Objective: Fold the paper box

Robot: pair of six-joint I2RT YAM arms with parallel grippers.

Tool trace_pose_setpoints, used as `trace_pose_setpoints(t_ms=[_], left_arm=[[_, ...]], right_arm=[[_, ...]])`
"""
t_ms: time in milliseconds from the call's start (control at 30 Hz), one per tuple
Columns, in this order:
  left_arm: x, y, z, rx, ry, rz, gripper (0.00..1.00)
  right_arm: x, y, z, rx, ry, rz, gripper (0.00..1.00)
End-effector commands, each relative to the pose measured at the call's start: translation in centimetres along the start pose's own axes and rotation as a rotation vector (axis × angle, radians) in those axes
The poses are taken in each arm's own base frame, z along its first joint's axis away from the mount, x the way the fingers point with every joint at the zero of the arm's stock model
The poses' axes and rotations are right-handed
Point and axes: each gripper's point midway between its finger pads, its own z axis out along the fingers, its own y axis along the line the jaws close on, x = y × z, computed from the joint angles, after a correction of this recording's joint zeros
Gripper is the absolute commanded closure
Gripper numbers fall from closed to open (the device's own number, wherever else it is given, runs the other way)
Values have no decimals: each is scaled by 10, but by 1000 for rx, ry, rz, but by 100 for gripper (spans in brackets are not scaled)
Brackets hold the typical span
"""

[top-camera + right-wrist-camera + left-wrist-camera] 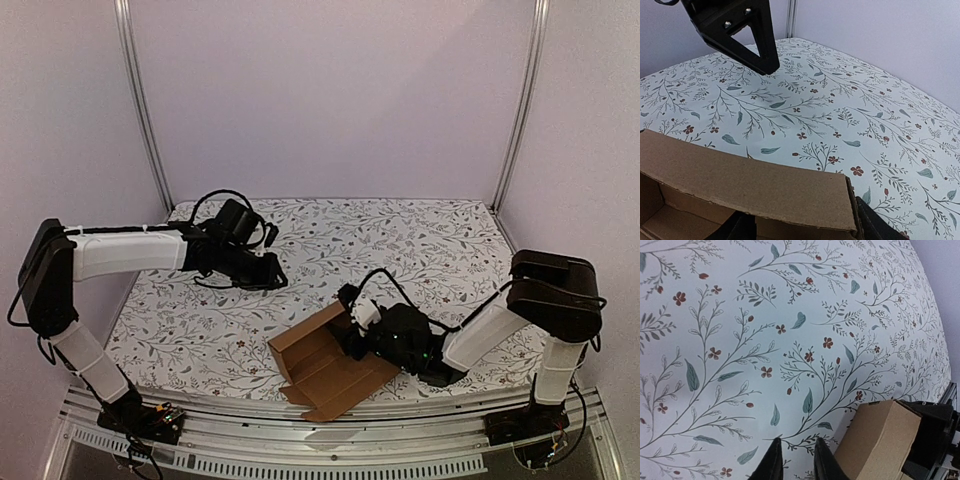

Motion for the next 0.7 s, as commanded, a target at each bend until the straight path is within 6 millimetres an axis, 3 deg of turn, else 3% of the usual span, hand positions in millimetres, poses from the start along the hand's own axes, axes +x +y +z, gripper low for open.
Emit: trace_pose_setpoints(t_ms=[0, 200, 533, 667], left_arm=[[-10, 1, -11, -12, -21, 16, 79], [-13, 1, -13, -20, -28, 27, 79], [-11, 1, -11, -16, -22, 33, 79], [-11, 1, -13, -16, -23, 37, 79]], right_arm=[[4, -6, -7, 9, 49, -27, 36], [-8, -11, -11, 28, 77, -96, 29], [-10, -37, -10, 180, 163, -230, 2], [-15, -44, -11, 220, 191, -308, 1]])
